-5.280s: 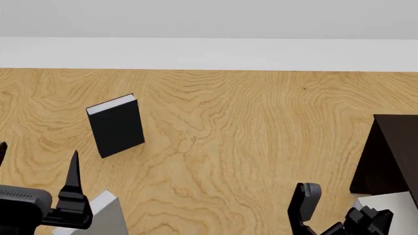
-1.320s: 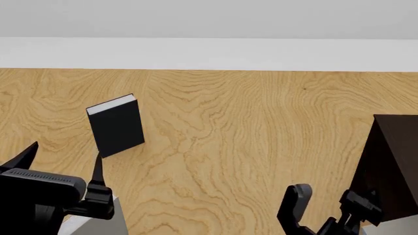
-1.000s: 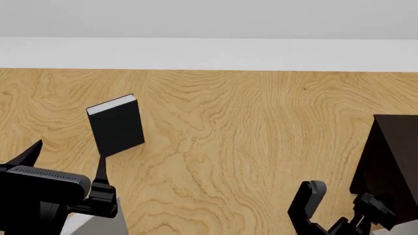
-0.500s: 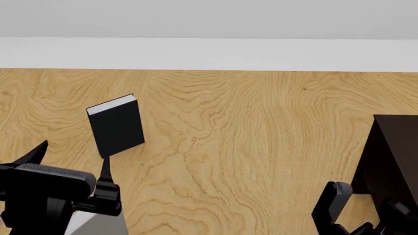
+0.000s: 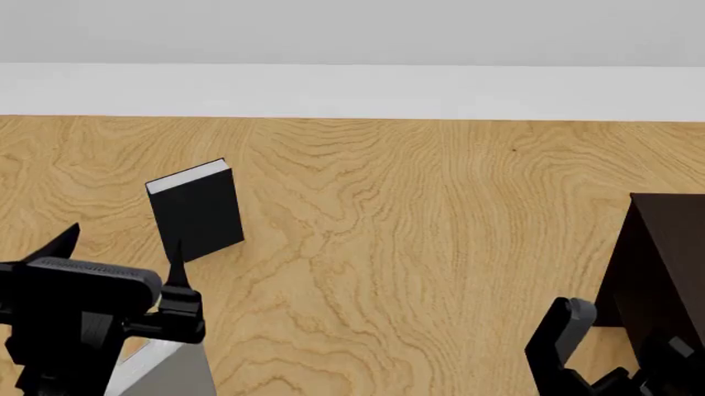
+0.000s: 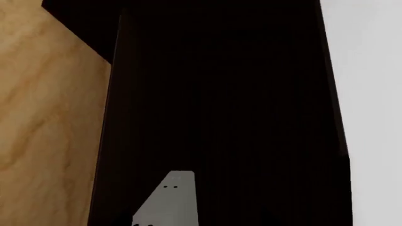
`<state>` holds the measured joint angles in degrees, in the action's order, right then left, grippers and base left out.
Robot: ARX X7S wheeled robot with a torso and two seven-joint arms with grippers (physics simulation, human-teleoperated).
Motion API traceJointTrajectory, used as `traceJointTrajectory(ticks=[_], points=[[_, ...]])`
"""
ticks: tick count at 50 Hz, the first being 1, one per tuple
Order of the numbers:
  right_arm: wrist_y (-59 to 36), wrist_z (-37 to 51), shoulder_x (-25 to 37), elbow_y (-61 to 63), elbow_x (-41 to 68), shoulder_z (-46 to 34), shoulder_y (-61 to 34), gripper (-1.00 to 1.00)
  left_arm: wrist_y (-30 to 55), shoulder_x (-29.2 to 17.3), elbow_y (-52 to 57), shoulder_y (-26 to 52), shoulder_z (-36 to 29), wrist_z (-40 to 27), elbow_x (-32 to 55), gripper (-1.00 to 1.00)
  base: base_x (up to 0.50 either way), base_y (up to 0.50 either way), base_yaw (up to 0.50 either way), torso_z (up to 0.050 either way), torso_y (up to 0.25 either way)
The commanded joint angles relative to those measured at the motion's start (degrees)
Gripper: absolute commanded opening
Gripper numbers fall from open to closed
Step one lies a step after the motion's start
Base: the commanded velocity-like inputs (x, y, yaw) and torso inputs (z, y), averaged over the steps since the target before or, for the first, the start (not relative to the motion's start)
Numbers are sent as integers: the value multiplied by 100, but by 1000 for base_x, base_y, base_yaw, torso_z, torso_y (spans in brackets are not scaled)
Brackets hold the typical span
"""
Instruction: Pick up the book on the right and place it on the cabinet shelf.
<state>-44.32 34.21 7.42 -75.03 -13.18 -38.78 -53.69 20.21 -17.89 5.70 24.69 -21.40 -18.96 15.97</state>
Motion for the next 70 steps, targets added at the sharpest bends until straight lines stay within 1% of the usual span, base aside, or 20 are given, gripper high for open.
traceJointTrajectory(ticks=[1, 3, 6, 13, 23, 32, 45, 60, 70], points=[[1007, 185, 188, 4, 1304, -1459, -349, 100, -2, -4, 42, 24, 17, 0, 59, 100, 16, -6, -6, 0, 0], [1022, 168, 192, 4, 1326, -1434, -341, 100, -6, -10, 51, 16, 23, -3, 68, 100, 5, -7, 0, 0, 0], [1210, -39, 155, 4, 1250, -1643, -276, 100, -3, -22, 90, -2, 36, -7, 91, 100, 10, -6, -2, 0, 0], [1566, -121, 79, 4, 1255, -1953, -191, 100, -22, -41, 143, -36, 42, -16, 113, 100, 10, -6, 0, 0, 0], [1946, -4, -11, 4, 1265, -2292, -160, 100, -112, -51, 148, -90, 53, -6, 148, 100, 6, -4, 2, 0, 0], [2130, 100, -95, 4, 1306, -2359, -151, 100, -147, -75, 195, -127, 66, 1, 191, 100, 0, 0, 0, 0, 0], [2376, 162, -149, 4, 1335, -2269, -85, 100, -174, -89, 220, -137, 61, -4, 219, 100, 0, 0, 0, 0, 0], [3250, 384, -243, 5, 1394, -1868, 94, 100, -348, -69, 130, -140, -26, 145, 263, 100, 0, 0, 0, 0, 0], [4240, 410, -201, 7, 1599, -1267, 44, 100, -510, -61, 91, -173, 22, 195, 339, 100, 0, 0, 0, 0, 0]])
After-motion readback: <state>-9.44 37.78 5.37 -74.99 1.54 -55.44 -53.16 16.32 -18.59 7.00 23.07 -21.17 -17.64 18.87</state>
